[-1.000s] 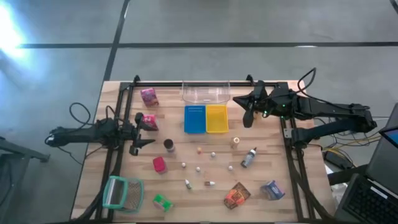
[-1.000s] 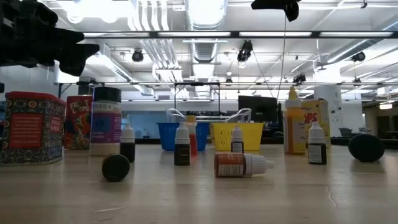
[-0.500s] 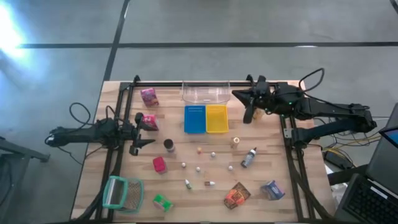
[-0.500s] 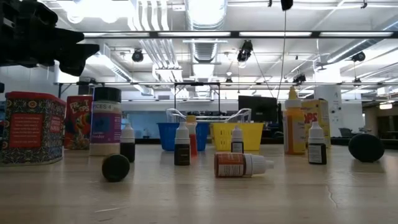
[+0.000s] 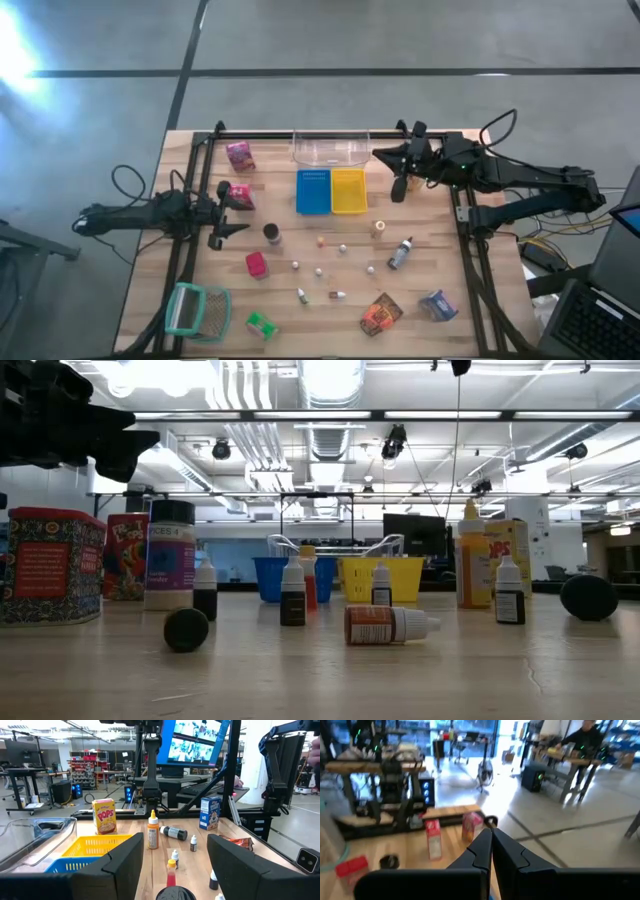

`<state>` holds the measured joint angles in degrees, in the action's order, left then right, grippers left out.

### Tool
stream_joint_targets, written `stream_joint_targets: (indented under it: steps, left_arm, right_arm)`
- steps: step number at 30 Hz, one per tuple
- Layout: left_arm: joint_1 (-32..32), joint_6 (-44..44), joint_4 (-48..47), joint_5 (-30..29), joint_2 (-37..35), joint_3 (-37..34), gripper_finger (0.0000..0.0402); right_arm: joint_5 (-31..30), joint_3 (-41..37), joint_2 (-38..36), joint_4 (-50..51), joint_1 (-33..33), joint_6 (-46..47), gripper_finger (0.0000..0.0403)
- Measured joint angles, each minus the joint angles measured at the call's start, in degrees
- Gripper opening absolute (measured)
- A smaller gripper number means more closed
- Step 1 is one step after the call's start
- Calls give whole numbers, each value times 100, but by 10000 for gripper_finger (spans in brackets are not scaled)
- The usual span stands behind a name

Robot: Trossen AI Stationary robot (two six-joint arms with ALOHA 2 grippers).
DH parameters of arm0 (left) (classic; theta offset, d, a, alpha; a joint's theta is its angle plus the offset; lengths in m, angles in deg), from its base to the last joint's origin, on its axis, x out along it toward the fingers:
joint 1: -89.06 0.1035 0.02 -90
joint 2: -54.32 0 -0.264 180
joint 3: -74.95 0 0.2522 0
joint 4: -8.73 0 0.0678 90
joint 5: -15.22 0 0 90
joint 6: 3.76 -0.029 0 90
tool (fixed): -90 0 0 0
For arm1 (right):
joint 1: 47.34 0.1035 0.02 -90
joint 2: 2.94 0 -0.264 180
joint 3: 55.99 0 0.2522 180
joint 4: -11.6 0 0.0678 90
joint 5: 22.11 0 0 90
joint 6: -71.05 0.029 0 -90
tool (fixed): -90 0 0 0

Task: Pick & Place Kitchen Items
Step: Put the yellow cereal box into the transparent bin

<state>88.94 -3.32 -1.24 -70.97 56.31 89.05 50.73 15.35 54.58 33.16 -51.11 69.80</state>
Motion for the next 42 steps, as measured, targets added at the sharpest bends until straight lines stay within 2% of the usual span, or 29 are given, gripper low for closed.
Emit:
stream_joint_targets:
  steps: [5,8,12,16,22,25,33,42]
  left_arm:
    - [0,2,-2,-1,-1,0,226]
    - [0,2,-2,-1,-1,0,226]
    - [0,1,-2,0,-1,0,226]
    - [-2,0,-2,-1,-1,0,226]
    - [0,1,-2,-1,-1,0,226]
    - [0,2,-2,-1,-1,0,226]
    - [-2,0,0,0,-1,0,226]
    - [-2,0,-2,-1,-1,0,226]
  right_arm:
    - [104,0,18,211,15,379,8]
    - [-116,133,92,503,-51,895,12]
    - [-727,682,359,1858,-181,1570,35]
    - [-1235,1507,793,3541,-356,2177,77]
    - [-1269,2690,1435,5961,-684,3063,159]
    - [-1134,2943,1578,6719,-892,3413,200]
    - [-400,2822,1528,7210,-1565,3428,279]
    - [-175,2411,1547,7293,-2129,3280,310]
